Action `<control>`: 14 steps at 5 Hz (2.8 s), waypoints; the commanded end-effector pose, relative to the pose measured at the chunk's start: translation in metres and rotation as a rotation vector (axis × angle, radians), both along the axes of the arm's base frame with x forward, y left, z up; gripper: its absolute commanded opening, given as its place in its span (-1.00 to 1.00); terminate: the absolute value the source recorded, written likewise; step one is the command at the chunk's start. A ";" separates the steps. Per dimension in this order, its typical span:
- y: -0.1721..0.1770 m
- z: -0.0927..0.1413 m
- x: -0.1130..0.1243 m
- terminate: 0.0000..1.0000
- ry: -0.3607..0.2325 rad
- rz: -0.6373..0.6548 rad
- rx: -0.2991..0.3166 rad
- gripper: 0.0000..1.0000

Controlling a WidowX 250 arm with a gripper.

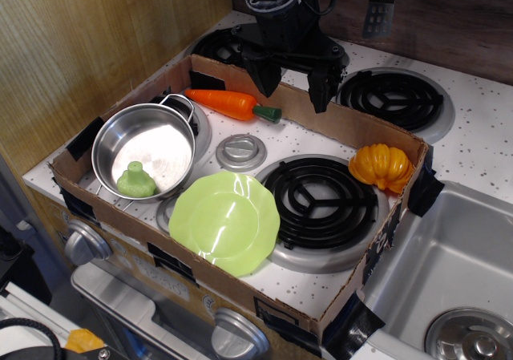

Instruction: Take broccoli out of pan

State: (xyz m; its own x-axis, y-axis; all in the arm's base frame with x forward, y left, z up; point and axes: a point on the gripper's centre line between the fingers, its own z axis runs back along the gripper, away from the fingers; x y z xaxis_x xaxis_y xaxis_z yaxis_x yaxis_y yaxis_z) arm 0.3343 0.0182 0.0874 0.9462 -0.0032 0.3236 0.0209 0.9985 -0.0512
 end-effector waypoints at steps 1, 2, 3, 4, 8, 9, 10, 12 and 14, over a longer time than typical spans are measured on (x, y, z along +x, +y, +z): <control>0.000 0.000 0.000 -1.00 0.000 0.000 0.000 1.00; 0.015 0.013 -0.012 -1.00 -0.018 0.056 0.056 1.00; 0.026 0.024 -0.024 -1.00 -0.033 0.104 0.103 1.00; 0.035 0.028 -0.034 -1.00 -0.040 0.162 0.138 1.00; 0.096 0.017 -0.077 -1.00 0.003 0.145 0.236 1.00; 0.102 0.010 -0.090 -1.00 -0.007 0.143 0.252 1.00; 0.107 0.000 -0.103 -1.00 -0.003 0.142 0.263 1.00; 0.114 -0.019 -0.102 -1.00 -0.014 0.136 0.253 1.00; 0.112 -0.039 -0.110 -1.00 -0.033 0.148 0.219 1.00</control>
